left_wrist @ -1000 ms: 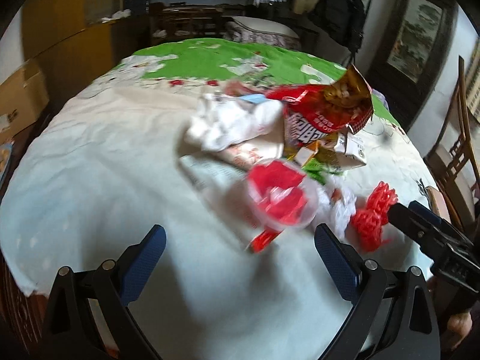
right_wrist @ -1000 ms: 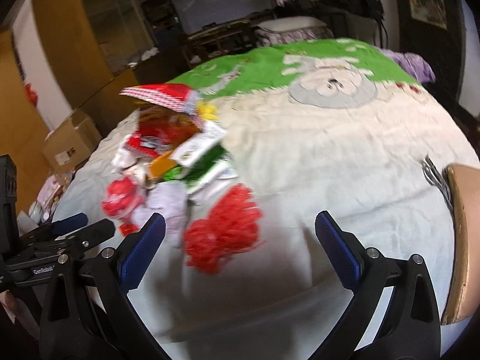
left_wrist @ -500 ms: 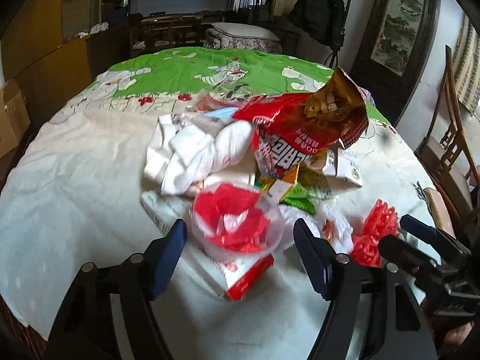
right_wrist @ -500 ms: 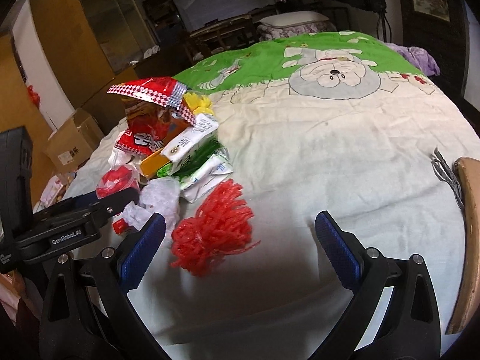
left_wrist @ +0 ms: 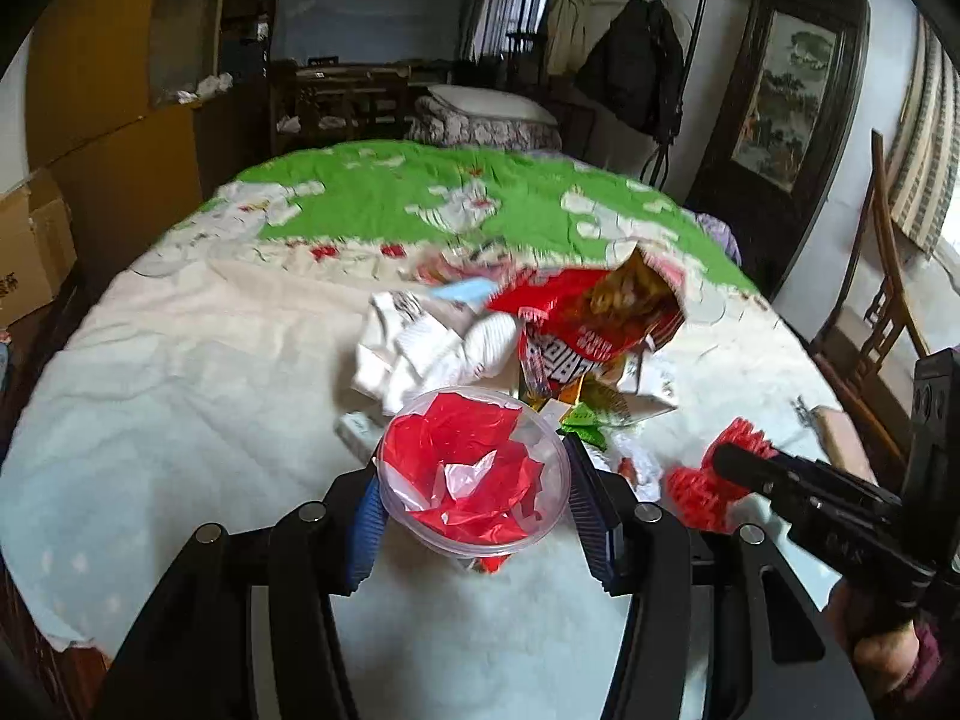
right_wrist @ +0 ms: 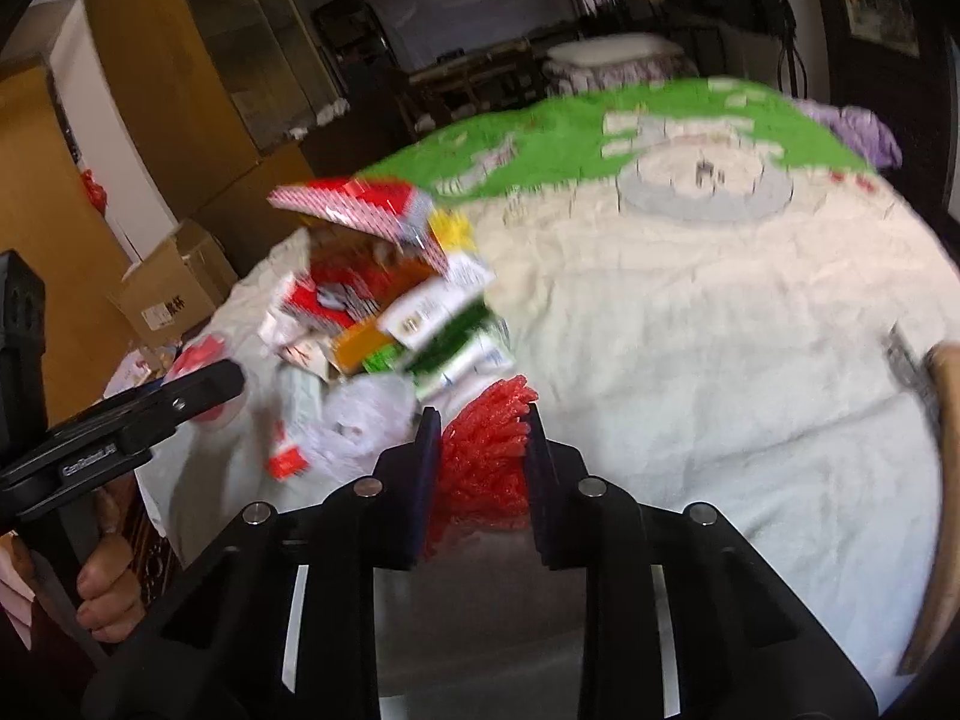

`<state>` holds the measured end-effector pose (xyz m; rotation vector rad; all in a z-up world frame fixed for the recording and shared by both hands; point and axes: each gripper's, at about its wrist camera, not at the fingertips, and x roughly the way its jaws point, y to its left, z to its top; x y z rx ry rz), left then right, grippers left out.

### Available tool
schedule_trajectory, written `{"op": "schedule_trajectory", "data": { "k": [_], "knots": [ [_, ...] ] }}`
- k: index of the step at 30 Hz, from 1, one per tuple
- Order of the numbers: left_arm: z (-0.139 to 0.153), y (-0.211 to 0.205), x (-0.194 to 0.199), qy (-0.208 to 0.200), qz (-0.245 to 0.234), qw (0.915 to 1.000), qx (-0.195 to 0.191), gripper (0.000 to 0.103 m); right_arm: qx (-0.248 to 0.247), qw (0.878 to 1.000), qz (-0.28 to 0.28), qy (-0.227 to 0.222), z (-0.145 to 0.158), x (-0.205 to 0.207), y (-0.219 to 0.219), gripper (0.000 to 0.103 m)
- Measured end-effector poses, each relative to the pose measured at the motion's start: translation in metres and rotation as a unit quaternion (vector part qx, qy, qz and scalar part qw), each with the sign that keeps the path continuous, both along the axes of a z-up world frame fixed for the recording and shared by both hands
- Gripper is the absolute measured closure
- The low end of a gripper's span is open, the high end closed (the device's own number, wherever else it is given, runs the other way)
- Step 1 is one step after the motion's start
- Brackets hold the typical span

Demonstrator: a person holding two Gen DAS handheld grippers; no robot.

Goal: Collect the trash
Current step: 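Grasp the clear cup of red tissue with the left tool while the right tool grasps red plastic strands, then carry both items to the red wastebasket and open both tools to drop them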

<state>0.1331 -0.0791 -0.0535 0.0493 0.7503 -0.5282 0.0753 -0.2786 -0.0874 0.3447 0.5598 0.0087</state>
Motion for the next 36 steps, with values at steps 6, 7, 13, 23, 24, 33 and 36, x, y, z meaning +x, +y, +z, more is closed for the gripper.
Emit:
{"op": "schedule_trajectory", "data": {
  "k": [6, 7, 13, 23, 24, 33, 36],
  "knots": [
    [0.033, 0.024, -0.035, -0.037, 0.022, 0.9991, 0.002, 0.049, -0.013, 0.998, 0.013, -0.058, 0.038, -0.029, 0.012, 0.077],
    [0.041, 0.031, -0.045, -0.043, 0.029, 0.9987, 0.001, 0.049, -0.013, 0.997, 0.019, -0.068, 0.044, -0.036, 0.016, 0.077],
    [0.07, 0.071, -0.1, -0.077, 0.064, 0.995, -0.006, 0.049, -0.016, 0.991, 0.065, -0.12, 0.076, -0.078, 0.047, 0.077],
    [0.107, 0.152, -0.195, -0.145, 0.139, 0.9797, -0.001, 0.049, -0.029, 0.967, 0.156, -0.201, 0.121, -0.154, 0.12, 0.077],
    [0.108, 0.161, -0.202, -0.15, 0.15, 0.9772, 0.005, 0.049, -0.03, 0.964, 0.168, -0.201, 0.122, -0.155, 0.129, 0.077],
    [0.072, 0.232, -0.199, -0.112, 0.219, 0.969, 0.019, 0.049, -0.055, 0.954, 0.249, -0.155, 0.114, -0.13, 0.203, 0.077],
    [0.05, 0.245, -0.181, -0.078, 0.23, 0.9698, 0.027, 0.049, -0.064, 0.953, 0.265, -0.13, 0.102, -0.11, 0.222, 0.077]
  ]
}}
